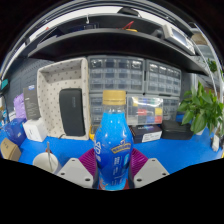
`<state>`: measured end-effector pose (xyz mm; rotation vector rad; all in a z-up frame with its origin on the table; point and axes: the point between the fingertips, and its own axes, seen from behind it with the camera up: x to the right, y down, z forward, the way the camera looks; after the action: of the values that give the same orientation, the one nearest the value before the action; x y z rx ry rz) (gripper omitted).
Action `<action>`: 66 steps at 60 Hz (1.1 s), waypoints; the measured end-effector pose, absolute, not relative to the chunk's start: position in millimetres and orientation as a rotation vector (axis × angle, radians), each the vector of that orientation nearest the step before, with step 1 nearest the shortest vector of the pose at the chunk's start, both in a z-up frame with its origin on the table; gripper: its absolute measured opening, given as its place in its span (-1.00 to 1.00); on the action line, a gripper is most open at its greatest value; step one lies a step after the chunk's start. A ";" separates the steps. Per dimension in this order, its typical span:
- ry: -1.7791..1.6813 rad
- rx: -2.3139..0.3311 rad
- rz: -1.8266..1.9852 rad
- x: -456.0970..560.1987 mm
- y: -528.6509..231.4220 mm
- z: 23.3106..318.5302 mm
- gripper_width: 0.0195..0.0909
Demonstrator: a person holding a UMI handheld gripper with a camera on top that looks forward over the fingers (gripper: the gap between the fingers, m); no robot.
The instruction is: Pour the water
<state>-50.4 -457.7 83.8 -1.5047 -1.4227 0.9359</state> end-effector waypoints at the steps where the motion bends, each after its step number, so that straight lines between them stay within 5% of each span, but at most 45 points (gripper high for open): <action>1: -1.419 -1.508 0.940 -50.4 -456.6 80.8 -0.40; 16: -1.421 -1.460 1.028 -54.4 -462.9 67.5 -0.33; 36: -1.505 -1.502 0.930 -33.0 -468.4 49.9 0.45; 53: -1.598 -1.625 0.837 58.8 -497.1 49.7 0.45; 66: -1.586 -1.712 0.851 112.5 -524.7 100.3 0.45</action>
<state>112.5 -524.7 100.3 -1.7120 -1.5862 0.8507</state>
